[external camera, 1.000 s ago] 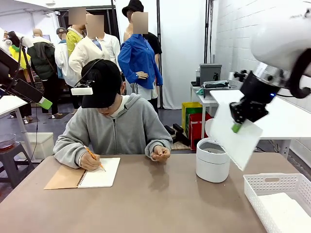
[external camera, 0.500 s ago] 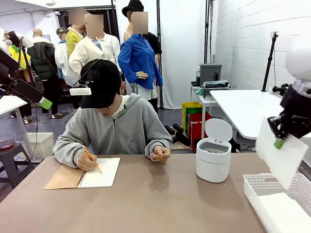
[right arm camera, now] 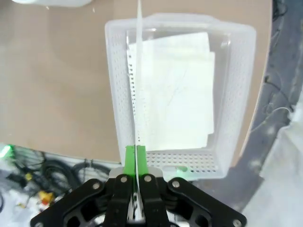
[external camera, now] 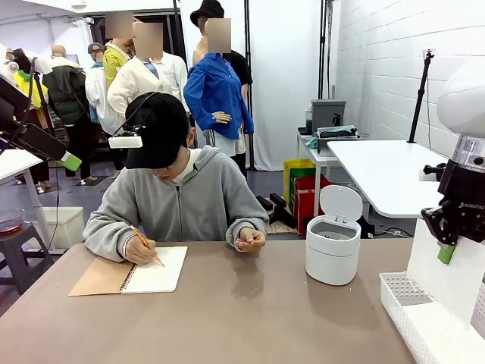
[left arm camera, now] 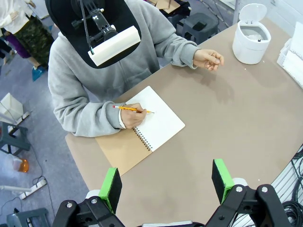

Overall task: Sort the paper based on its condition.
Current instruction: If a person hands you a paper, place it in the Organizing basket , and if it's crumpled, put it in the Trash can.

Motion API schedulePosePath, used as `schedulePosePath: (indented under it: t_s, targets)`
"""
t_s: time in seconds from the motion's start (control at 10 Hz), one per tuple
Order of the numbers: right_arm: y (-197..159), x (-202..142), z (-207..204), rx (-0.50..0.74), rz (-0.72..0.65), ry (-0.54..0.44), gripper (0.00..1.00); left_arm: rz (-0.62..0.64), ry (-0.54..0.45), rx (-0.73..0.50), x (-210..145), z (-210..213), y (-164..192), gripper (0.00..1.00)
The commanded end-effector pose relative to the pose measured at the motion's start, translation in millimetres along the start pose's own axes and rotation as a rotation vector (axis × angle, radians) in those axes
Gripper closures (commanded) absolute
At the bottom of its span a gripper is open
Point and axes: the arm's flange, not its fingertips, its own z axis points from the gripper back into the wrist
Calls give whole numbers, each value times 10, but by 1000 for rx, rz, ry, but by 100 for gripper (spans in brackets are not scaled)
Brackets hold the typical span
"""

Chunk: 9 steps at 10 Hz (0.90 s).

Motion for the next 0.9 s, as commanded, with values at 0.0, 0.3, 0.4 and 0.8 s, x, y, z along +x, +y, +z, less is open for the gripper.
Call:
schedulePosePath:
  t_s: [0.0,0.3,0.4,0.8]
  targets:
    - [-47,-19,63,-10,26,-75,100,0,-3,1,5,2,2,0]
    - [-10,-3,82,-3,8,-41,100,0,-3,1,5,2,2,0]
    - [81,23,-100,-10,3,18,100,0,-3,1,5,2,2,0]
    - [68,-187,-324,20,9,78,100,0,-3,1,5,2,2,0]
